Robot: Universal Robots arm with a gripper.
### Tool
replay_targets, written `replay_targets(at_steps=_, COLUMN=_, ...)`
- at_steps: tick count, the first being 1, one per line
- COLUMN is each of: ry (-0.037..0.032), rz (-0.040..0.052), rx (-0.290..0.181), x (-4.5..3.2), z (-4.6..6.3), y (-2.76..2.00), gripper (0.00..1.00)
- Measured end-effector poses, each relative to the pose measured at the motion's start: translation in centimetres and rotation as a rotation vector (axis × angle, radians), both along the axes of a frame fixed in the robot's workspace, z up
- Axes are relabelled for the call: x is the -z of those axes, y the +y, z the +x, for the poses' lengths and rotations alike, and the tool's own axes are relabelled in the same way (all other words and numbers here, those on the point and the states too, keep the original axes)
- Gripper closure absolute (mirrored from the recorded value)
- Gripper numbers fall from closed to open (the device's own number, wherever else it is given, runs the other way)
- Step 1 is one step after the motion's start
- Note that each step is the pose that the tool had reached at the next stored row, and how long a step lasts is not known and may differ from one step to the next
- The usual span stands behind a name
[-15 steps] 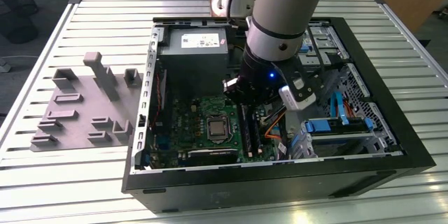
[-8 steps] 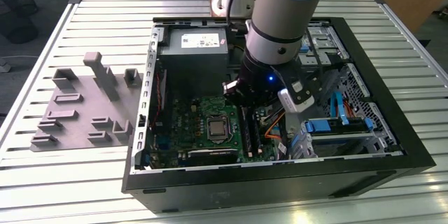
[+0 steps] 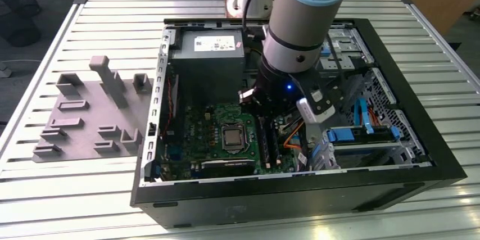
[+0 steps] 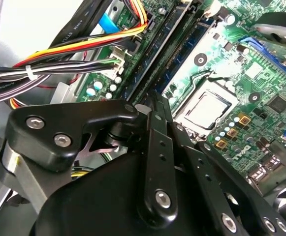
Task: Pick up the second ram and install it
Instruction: 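Press down the second ram until it locks into place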
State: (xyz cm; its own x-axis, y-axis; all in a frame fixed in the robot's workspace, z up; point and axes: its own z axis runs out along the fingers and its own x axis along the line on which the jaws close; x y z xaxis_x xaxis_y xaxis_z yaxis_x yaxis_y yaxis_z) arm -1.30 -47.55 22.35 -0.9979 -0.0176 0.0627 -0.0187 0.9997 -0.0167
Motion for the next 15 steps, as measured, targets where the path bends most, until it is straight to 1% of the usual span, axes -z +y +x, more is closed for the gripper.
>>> replay_targets(at_steps=8, ry=0.0003, rz=-0.001, rx=0.0, x=0.55, z=0.0, y=-0.01, gripper=0.89)
replay_targets(at_steps=11, ry=0.0006, rz=-0.0016, rx=0.0, x=0.93, z=0.0, y=-0.01, gripper=0.89)
replay_targets(at_steps=14, ry=0.001, rz=-0.0031, rx=0.0, x=0.92, z=-0.01, y=-0.02, gripper=0.89)
replay_targets(at_steps=15, ry=0.0005, rz=-0.0019, rx=0.0, x=0.85, z=0.0, y=0.0, gripper=0.89)
